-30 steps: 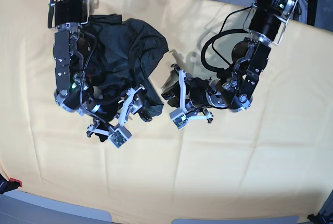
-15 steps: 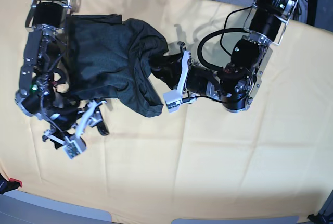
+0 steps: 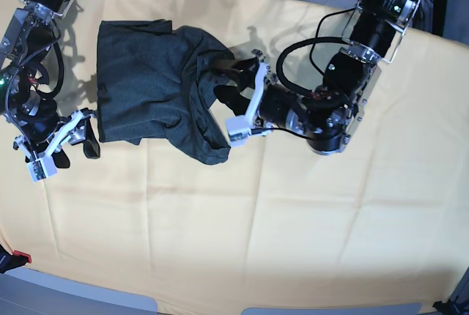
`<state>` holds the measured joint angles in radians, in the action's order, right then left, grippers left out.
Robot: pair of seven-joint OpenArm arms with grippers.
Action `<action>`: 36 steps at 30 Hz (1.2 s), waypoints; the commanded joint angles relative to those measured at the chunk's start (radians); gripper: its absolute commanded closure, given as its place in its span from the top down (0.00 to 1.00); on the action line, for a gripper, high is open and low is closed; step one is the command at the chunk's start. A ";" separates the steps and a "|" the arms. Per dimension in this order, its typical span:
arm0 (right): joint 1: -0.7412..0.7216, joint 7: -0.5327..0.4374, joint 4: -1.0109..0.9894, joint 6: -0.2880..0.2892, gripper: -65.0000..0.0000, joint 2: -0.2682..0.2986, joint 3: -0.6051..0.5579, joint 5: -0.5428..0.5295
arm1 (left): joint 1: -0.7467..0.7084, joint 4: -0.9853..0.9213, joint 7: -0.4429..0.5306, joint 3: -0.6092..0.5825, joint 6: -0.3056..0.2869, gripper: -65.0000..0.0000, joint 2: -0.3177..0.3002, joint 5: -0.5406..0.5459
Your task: Fold the T-shirt properly
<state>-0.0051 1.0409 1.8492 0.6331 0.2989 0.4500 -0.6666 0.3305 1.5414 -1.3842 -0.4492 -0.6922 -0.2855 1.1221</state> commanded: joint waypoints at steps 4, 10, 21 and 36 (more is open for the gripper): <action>0.002 -0.021 0.014 0.022 0.68 0.020 0.018 -0.014 | 0.021 0.014 0.065 -0.100 -0.006 0.53 0.003 -0.084; 0.011 -0.014 0.014 0.021 0.68 0.020 0.018 -0.014 | 0.018 0.014 0.198 -0.174 -0.006 0.51 0.003 -0.233; 0.011 -0.016 0.014 0.022 0.62 0.021 0.018 -0.014 | 0.019 0.047 0.005 -0.169 -0.006 0.00 0.002 -0.035; 0.011 -0.015 0.014 0.022 0.62 0.037 0.018 -0.014 | 0.016 0.117 -0.012 -0.150 -0.006 0.00 -0.119 -0.024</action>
<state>0.0223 1.0451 1.8492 0.6518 0.3210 0.4610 -0.6636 0.3275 1.6428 -1.3952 -0.6075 -0.6930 -0.4007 1.0771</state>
